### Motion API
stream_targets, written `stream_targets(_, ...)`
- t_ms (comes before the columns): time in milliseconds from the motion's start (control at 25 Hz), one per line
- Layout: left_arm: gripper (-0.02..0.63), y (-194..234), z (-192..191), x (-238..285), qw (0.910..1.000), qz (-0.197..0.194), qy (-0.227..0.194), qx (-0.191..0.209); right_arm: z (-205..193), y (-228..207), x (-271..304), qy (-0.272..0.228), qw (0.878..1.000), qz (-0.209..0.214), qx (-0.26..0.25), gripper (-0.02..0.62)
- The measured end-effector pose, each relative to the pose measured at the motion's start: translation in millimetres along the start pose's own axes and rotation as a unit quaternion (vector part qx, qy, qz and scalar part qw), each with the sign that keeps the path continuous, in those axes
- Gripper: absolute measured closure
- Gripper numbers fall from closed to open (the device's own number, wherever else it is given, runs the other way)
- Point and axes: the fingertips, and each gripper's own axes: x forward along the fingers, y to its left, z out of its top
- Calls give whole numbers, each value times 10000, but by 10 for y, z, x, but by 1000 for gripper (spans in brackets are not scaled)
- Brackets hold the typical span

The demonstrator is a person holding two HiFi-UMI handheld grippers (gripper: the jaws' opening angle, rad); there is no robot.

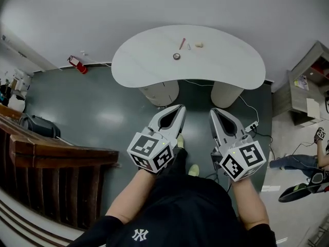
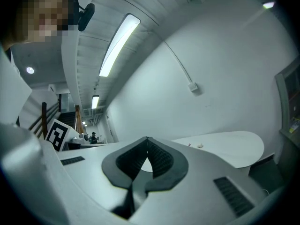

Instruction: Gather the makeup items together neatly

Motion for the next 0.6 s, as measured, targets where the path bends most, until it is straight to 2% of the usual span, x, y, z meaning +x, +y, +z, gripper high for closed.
stream_targets(240,597,440,29,450,9999,-53,119,106,-9,-283,555,124,9998,-122,34,581)
stream_targets(600,597,1481,165,1187,9980,-81,343,528,-42,-689,1749,340,9987,-372,107,581)
